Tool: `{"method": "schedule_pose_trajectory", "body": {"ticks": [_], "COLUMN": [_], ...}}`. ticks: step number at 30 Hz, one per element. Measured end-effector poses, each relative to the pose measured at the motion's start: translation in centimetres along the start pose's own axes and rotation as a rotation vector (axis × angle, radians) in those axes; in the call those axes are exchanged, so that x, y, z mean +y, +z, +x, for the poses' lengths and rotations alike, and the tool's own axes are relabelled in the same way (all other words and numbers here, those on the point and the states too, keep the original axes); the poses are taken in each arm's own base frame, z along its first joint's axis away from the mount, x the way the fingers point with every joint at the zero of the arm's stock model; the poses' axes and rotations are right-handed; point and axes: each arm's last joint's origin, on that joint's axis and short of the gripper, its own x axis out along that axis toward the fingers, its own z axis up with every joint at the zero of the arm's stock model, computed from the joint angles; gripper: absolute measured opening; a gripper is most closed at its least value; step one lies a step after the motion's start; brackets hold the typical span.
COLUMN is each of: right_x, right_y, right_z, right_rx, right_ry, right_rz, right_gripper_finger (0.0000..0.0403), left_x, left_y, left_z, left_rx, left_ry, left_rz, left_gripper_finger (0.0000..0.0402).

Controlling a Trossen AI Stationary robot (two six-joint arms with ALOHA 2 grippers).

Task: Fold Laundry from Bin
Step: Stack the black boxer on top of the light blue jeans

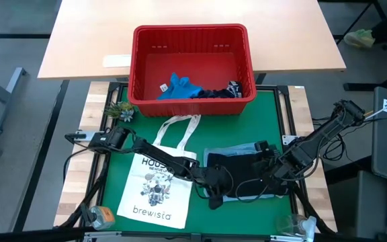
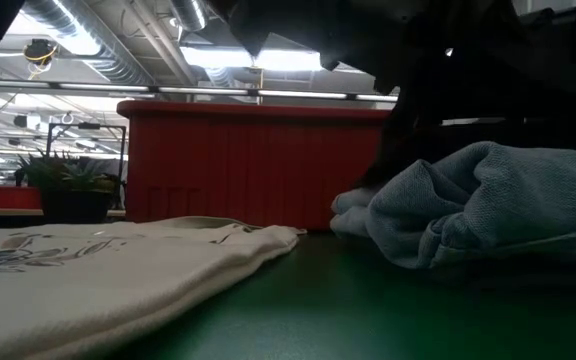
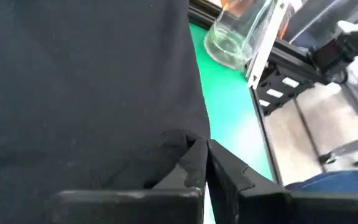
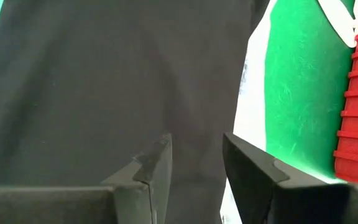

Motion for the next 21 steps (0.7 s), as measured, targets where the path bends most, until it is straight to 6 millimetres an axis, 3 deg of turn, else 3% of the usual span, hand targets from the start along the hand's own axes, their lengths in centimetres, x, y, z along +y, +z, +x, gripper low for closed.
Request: {"method": "schedule_pose_trajectory", "body": {"ticks": [15, 21], "right_x": [0.1, 0.1], "right_y": [0.0, 0.0], "right_z": [0.0, 0.0], "right_rx": [0.009, 0.010], "right_ry": [0.034, 0.034], "right_rz": [0.000, -0.001], "right_gripper_finger": [0.0143, 0.0143], "left_x": [-0.4, -0.2], "left_y": [-0.8, 0.3], "left_z": [0.0, -0.4], "left_rx": [0.082, 0.078], "left_ry": [-0.022, -0.065], "left_rz": [-0.206, -0.169], "left_gripper_finger": [0.0001, 0.0000]}}
